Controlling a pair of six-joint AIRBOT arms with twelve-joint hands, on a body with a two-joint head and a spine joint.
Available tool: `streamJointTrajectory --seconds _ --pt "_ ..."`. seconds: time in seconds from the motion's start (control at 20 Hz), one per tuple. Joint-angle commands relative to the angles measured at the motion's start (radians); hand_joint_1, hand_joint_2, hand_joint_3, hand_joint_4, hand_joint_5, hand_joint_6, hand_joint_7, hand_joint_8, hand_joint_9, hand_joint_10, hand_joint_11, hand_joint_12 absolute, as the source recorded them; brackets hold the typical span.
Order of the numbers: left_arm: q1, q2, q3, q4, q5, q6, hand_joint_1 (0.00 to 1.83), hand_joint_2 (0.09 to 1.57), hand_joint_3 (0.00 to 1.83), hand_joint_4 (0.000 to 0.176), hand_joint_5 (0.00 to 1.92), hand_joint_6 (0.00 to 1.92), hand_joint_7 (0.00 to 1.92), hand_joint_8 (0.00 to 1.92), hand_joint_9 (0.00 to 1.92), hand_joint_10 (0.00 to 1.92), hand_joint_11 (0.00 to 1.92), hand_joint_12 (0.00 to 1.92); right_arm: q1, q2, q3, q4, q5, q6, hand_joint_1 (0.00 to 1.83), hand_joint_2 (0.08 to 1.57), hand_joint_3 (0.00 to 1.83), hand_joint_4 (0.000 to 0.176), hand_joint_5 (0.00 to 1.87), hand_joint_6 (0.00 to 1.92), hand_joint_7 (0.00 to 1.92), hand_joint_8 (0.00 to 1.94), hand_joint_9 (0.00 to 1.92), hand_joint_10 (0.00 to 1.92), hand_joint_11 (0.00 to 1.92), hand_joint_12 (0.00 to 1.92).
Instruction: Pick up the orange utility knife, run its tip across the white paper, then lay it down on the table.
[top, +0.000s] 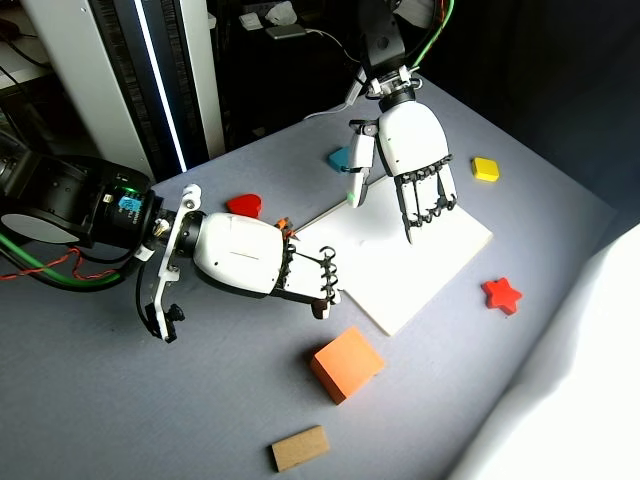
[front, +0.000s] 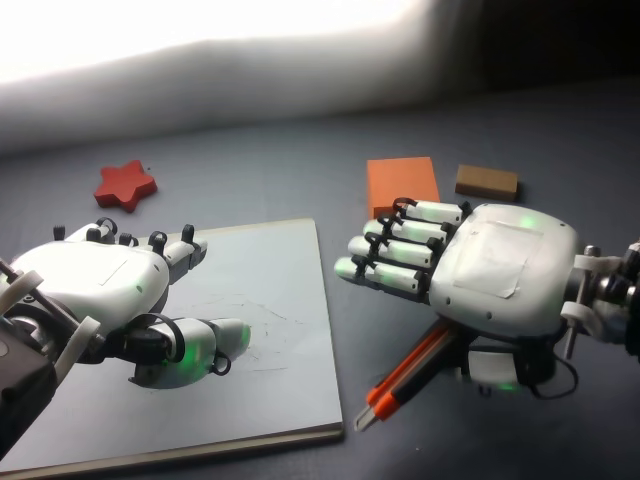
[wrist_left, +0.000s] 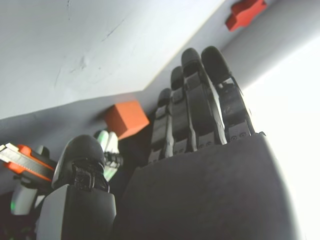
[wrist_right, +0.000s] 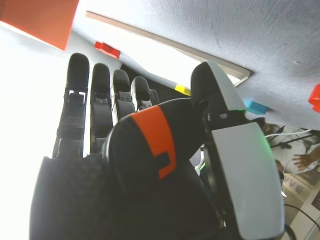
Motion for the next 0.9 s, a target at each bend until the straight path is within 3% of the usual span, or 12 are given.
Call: streamJointTrajectory --seconds 0.0,0.3,0.5,0.55,0.6,0.75,0.85 --pt "-0.006 0.003 0.005 0.063 -0.059 -0.001 0.0 1.25 0.0 0.047 0.1 0.0 0.29 0.0 0.4 0.0 0.0 1.25 0.006 0.011 -0.01 -0.004 0.129 -0.002 0.48 1.2 0.0 0.0 0.0 0.0 0.0 0.0 0.0 0.06 0.0 0.66" --pt "-0.005 0.003 0.006 0.063 -0.059 -0.001 0.0 1.26 0.0 0.045 0.11 0.01 0.3 0.0 0.4 0.0 0.0 1.24 -0.008 0.051 -0.053 -0.004 0.139 0.011 0.43 1.15 0.0 0.0 0.0 0.0 0.0 0.0 0.0 0.0 0.0 0.33" --pt "-0.006 0.004 0.006 0.063 -0.059 -0.004 0.0 1.26 0.0 0.045 0.11 0.0 0.3 0.0 0.41 0.0 0.0 1.26 -0.014 0.055 -0.056 -0.004 0.158 0.017 0.44 1.15 0.0 0.0 0.0 0.0 0.0 0.0 0.0 0.0 0.0 0.2" --pt "-0.008 0.004 0.006 0.063 -0.059 -0.004 0.0 1.26 0.0 0.046 0.11 0.0 0.3 0.0 0.41 0.01 0.0 1.26 -0.011 0.056 -0.057 -0.004 0.161 0.018 0.43 1.16 0.0 0.0 0.0 0.0 0.0 0.0 0.0 0.0 0.0 0.25" --pt "-0.01 0.004 0.006 0.063 -0.059 -0.004 0.0 1.26 0.0 0.046 0.1 0.0 0.28 0.0 0.4 0.0 0.0 1.26 -0.006 0.059 -0.059 -0.004 0.163 0.02 0.44 1.15 0.0 0.0 0.0 0.0 0.0 0.0 0.0 0.0 0.0 0.04" --pt "-0.014 0.004 0.005 0.063 -0.059 -0.004 0.0 1.26 0.0 0.047 0.1 0.0 0.29 0.0 0.41 0.01 0.0 1.27 0.021 0.092 -0.087 -0.004 0.161 0.026 0.44 1.15 0.0 0.0 0.0 0.0 0.0 0.0 0.0 0.0 0.0 0.03" --pt "-0.014 0.004 0.005 0.064 -0.059 -0.003 0.0 1.25 0.0 0.047 0.11 0.0 0.29 0.0 0.41 0.0 0.0 1.26 0.051 0.139 -0.125 -0.004 0.131 0.029 0.43 1.14 0.0 0.0 0.0 0.0 0.0 0.0 0.0 0.0 0.0 0.13"
